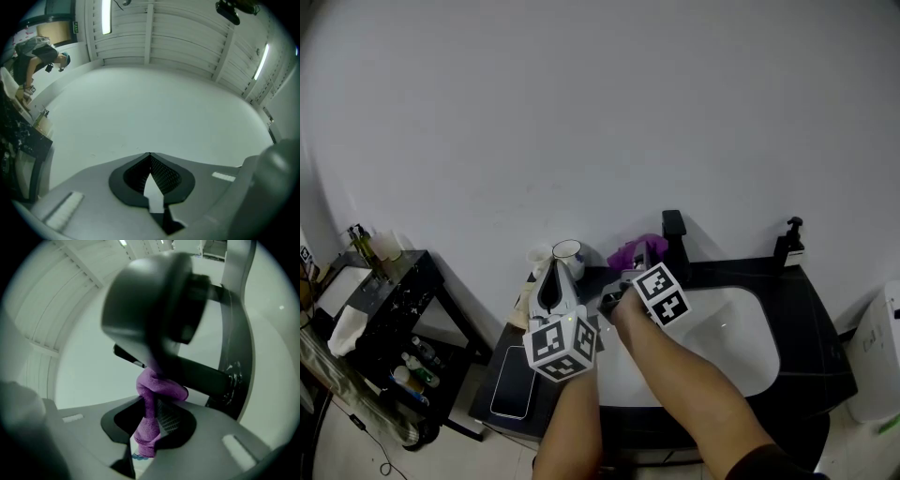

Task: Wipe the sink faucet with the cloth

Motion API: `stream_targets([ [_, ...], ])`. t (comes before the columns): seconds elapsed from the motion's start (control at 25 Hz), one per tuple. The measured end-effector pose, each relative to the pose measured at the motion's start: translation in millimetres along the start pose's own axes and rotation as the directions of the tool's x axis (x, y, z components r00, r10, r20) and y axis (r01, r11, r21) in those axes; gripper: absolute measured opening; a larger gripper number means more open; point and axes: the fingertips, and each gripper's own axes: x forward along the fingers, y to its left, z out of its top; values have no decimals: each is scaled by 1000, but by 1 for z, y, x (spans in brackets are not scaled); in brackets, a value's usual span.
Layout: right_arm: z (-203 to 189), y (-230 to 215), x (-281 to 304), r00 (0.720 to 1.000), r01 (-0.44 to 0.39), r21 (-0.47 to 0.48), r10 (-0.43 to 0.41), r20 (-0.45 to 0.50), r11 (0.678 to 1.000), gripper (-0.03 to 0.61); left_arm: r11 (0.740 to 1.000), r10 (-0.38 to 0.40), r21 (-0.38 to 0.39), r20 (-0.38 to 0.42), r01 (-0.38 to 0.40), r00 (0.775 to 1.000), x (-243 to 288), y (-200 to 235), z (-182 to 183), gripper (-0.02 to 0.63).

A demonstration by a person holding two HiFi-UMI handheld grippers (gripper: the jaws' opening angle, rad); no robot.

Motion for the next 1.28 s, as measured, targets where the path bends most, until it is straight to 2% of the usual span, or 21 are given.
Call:
stream_targets([
  [0.24,-18,-22,-11,997,49,-1,-49,-54,999,67,1000,-7,0,-16,7,1000,1,-2,-5,18],
  [0.4,-24,-41,-23,994,79,48,-75,-73,996,67,1000,-11,18,-23,11,1000,1,-3,-7,17],
  [0.72,-23,-34,-53,989,24,86,-11,-145,996,68,999,13,34,-48,-11,999,2,3,-14,17],
  [0.92,-9,-2,-83,975,-59,81,75,-210,995,69,999,20,48,-57,-17,998,3,3,-18,17],
  [1.16,5,24,-139,933,-173,71,187,-309,982,69,993,-15,118,-55,21,998,5,-10,-16,17],
  [1.28,29,37,-160,918,-273,-46,245,-313,961,69,988,-47,141,-70,56,996,5,-23,-20,17],
])
